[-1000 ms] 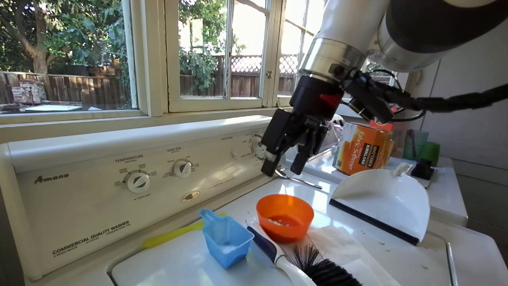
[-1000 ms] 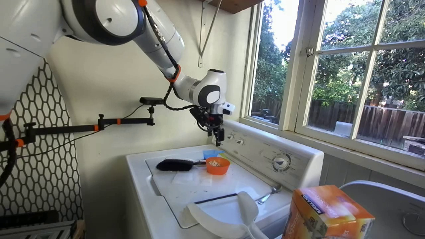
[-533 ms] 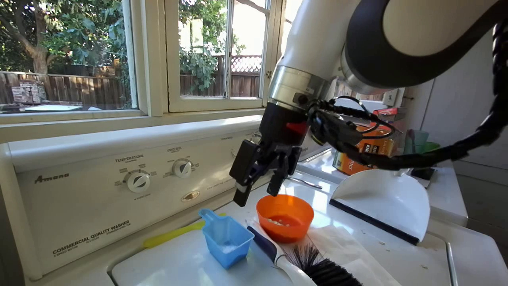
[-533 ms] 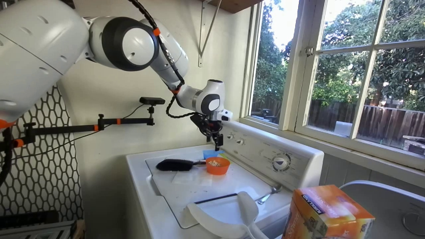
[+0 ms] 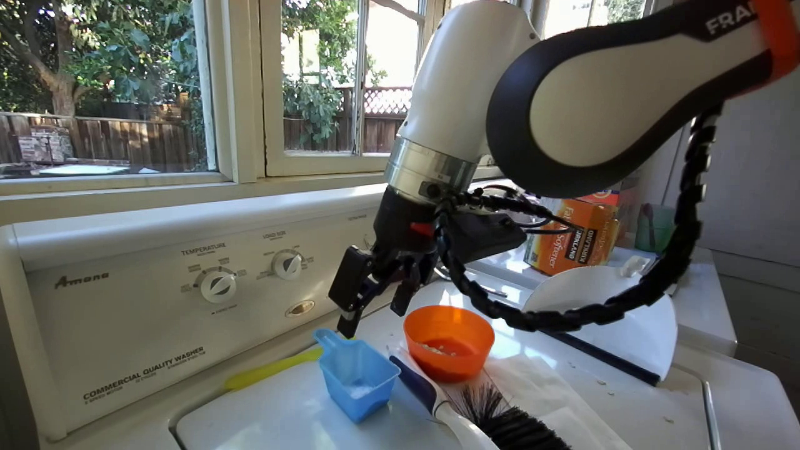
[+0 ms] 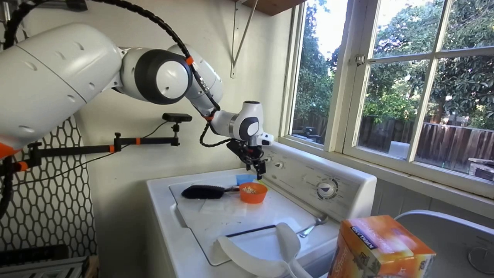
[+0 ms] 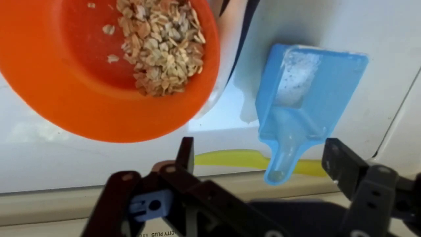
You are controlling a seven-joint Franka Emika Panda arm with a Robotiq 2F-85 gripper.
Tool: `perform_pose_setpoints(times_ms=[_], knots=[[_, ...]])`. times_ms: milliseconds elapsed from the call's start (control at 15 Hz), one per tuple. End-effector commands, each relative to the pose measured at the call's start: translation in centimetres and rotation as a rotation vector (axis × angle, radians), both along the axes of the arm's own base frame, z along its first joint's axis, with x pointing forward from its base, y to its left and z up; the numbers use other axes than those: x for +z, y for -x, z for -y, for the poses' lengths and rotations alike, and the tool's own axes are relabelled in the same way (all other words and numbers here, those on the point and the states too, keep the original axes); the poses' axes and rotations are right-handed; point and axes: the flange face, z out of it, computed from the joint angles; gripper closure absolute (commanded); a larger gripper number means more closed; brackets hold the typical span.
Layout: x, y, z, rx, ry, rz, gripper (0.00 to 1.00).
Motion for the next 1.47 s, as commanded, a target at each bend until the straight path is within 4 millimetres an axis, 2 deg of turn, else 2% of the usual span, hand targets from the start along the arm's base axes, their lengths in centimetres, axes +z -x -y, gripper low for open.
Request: perform_pose_setpoints(times_ms=[0,400,1400], knots=[[-1.0,-1.2,-1.5,0.0,0.025,0.044,0.0],[-1.9,-2.2,-2.0,0.013,0.035,0.058,0.0],[-1.6,-3.0,0.0,0.093,0.043,-0.023,0.0]])
